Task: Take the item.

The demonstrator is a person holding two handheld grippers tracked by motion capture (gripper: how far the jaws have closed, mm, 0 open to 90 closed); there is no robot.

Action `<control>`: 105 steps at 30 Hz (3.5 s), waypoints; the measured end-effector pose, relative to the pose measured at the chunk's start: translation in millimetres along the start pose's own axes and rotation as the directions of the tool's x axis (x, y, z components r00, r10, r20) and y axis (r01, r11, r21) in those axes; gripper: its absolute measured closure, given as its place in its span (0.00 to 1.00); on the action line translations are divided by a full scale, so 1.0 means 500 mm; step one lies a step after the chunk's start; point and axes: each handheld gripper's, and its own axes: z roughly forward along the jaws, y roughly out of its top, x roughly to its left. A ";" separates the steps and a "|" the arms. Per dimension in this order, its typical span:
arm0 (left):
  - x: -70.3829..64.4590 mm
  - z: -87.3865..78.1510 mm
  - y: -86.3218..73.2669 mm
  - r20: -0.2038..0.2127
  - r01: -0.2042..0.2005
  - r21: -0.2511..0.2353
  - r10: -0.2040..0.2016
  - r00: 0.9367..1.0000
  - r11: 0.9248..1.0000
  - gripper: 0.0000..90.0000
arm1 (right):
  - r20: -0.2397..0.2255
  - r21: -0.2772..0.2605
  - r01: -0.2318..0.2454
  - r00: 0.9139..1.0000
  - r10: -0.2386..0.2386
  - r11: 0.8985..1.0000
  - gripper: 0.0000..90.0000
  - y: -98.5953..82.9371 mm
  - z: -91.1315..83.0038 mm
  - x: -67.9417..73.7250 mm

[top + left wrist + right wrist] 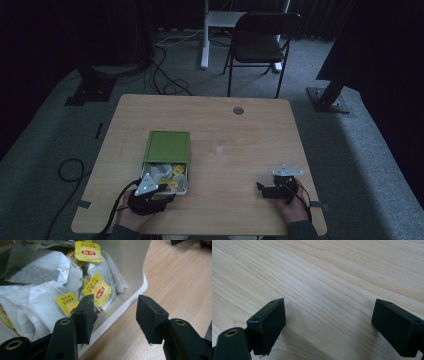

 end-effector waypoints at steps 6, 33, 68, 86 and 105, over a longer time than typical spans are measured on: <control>0.003 -0.019 0.007 0.004 0.003 -0.032 -0.003 1.000 0.999 0.53 | 0.000 0.000 0.000 1.000 0.000 1.000 0.13 0.000 0.000 0.000; 0.002 0.006 0.053 -0.098 -0.025 -0.040 0.021 0.995 0.999 0.59 | 0.000 0.000 0.000 1.000 0.000 1.000 0.13 0.000 0.000 0.000; -0.005 0.050 0.066 -0.150 -0.063 0.032 0.067 0.986 0.998 0.95 | 0.000 0.000 0.000 1.000 0.000 1.000 0.13 0.000 0.000 0.000; 0.001 -0.016 0.075 -0.132 -0.057 -0.080 0.046 0.990 0.995 1.00 | 0.000 0.000 0.000 1.000 0.000 1.000 0.13 0.000 0.000 0.000; -0.006 -0.062 0.107 -0.133 -0.077 -0.168 0.055 0.990 0.983 1.00 | 0.000 0.000 0.000 1.000 0.000 1.000 0.13 0.000 0.000 0.000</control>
